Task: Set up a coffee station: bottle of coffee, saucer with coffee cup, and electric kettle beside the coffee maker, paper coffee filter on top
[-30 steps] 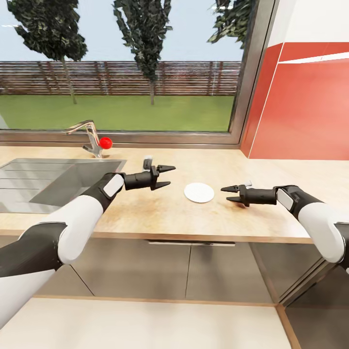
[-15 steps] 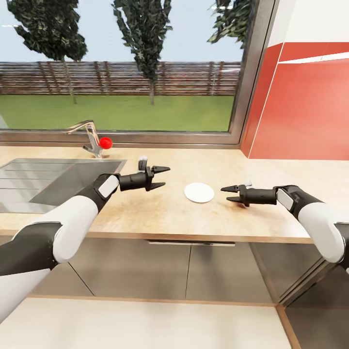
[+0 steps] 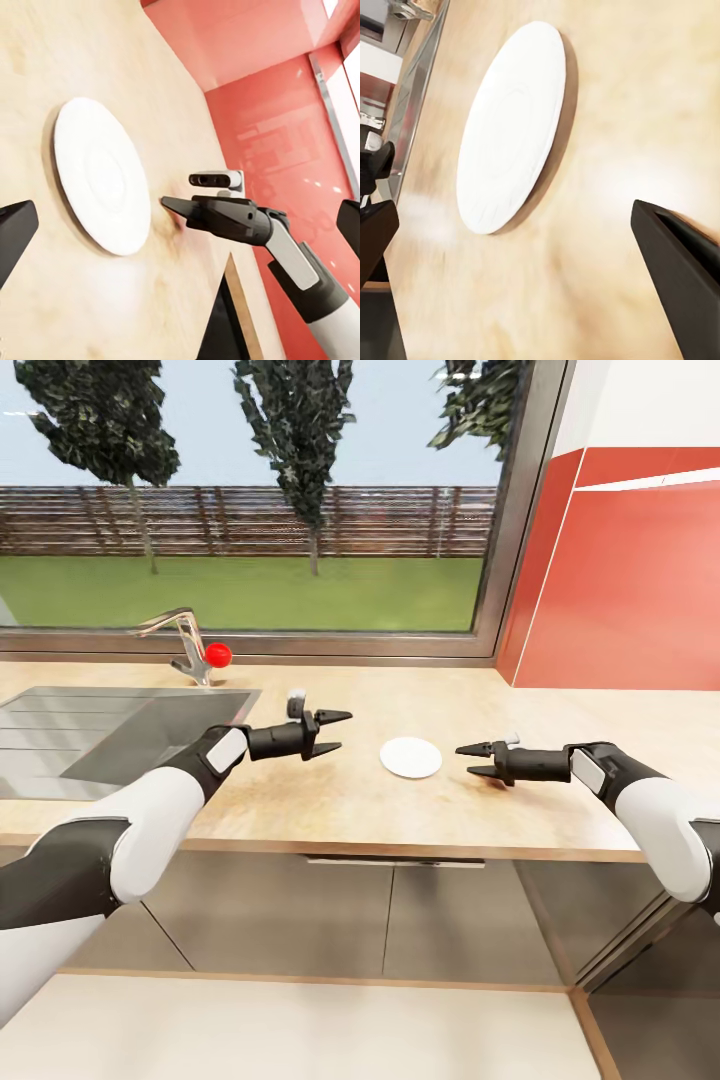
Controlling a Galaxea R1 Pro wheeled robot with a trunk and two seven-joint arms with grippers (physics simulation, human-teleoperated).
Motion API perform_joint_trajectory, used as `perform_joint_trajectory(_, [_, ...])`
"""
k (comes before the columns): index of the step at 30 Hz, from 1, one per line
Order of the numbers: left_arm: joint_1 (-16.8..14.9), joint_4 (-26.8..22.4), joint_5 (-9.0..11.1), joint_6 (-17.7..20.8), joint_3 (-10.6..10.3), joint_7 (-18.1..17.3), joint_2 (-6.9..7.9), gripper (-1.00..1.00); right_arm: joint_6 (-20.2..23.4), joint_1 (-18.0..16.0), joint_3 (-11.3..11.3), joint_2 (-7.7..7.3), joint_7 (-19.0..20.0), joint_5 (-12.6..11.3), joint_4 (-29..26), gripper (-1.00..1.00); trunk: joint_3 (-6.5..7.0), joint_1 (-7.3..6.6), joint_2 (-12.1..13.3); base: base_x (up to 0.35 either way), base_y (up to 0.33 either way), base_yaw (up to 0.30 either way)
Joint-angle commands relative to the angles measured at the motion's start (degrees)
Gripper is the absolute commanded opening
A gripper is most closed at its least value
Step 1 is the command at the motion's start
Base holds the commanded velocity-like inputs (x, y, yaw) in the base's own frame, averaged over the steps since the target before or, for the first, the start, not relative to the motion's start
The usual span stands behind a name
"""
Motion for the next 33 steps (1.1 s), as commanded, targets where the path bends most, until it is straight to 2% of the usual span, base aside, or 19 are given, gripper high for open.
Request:
perform_joint_trajectory(1, [0.0,0.0,-0.1,0.2,0.1,-0.1,-0.02,1.0,0.3,0.0,0.4,-0.01,-0.1,0.1,0.0,1.0,-0.06,0.0,0.0,0.0,0.0,0.0])
perform_joint_trajectory(27, [0.0,0.2,-0.1,-0.2,0.1,-0.1,-0.87,1.0,0.3,0.0,0.5,-0.01,-0.1,0.0,0.0,1.0,-0.06,0.0,0.0,0.025,-0.014,0.0])
perform_joint_trajectory(30, [0.7,1.3,-0.2,-1.3,0.1,-0.1,-1.72,1.0,0.2,0.0,0.5,0.01,-0.1,0.0,0.0,1.0,-0.06,0.0,0.0,0.02,-0.013,0.0])
perform_joint_trajectory(33, [1.0,2.0,-0.4,-3.0,0.0,0.0,-3.61,1.0,0.3,0.0,0.5,0.0,-0.1,0.0,0.0,1.0,-0.06,0.0,0.0,0.006,-0.004,0.0])
